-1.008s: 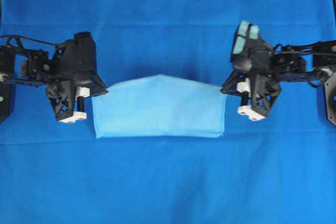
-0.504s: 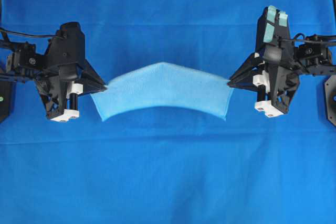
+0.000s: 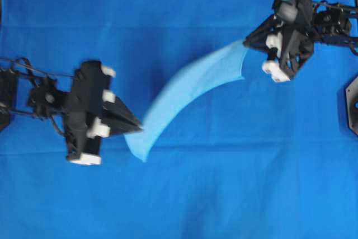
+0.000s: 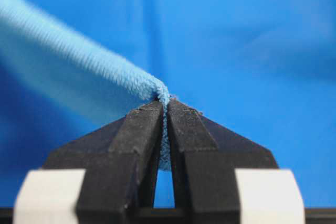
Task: Fold the light blue towel.
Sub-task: 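Rotate the lifted towel a quarter turn, left gripper swinging toward the near side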
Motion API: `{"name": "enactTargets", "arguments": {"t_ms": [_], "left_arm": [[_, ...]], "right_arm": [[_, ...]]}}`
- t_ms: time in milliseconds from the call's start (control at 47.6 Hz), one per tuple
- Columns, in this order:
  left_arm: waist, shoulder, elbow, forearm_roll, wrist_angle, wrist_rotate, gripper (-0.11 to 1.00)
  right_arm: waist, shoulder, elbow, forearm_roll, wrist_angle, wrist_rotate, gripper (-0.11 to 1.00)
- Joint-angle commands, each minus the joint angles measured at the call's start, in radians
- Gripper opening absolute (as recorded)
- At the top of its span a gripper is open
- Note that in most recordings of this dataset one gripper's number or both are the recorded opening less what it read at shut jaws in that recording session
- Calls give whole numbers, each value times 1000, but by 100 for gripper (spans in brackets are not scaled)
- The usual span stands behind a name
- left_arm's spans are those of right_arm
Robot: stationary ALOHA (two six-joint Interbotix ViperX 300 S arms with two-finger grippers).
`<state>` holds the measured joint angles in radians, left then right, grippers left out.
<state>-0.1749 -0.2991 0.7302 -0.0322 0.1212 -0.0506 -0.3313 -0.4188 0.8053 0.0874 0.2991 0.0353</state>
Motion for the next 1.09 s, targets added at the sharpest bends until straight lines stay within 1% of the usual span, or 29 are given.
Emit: {"name": "enactTargets", "arguments": {"t_ms": [0,105,168,252,315,399,462,567,714,798,945,1029,1071], "left_arm": [[-20,43,-77,5,-21,21,2],[-41,114,-155,5,-28,84,2],[-54,156,-206,5,-29,123,2],[-63,201,-255,3,-29,153,2],[-66,232,-291,3,-29,161,2],[-66,255,-318,5,-29,167,2],[-66,265,-327,3,-29,172,2],[-64,275,-330,5,-29,172,2],[-63,284,-330,3,-51,172,2],[-58,298,-330,5,-75,173,2],[-44,357,-350,5,-160,173,2],[-37,411,-383,5,-213,173,2],[-34,453,-417,5,-236,175,2]], "right_arm": [[-52,26,-54,-29,-28,-3,2],[-89,78,-97,-61,-58,-5,2],[-98,109,-126,-77,-72,-6,2],[-103,156,-170,-94,-83,-9,2],[-103,189,-206,-98,-83,-11,2],[-103,230,-252,-104,-81,-14,2],[-103,252,-279,-109,-80,-15,2],[-104,264,-296,-126,-80,-15,2],[-117,259,-288,-132,-77,-15,2],[-127,239,-267,-132,-75,-15,2],[-152,181,-202,-132,-75,-14,2],[-163,120,-144,-133,-74,-11,2],[-166,89,-115,-132,-71,-9,2]]}}
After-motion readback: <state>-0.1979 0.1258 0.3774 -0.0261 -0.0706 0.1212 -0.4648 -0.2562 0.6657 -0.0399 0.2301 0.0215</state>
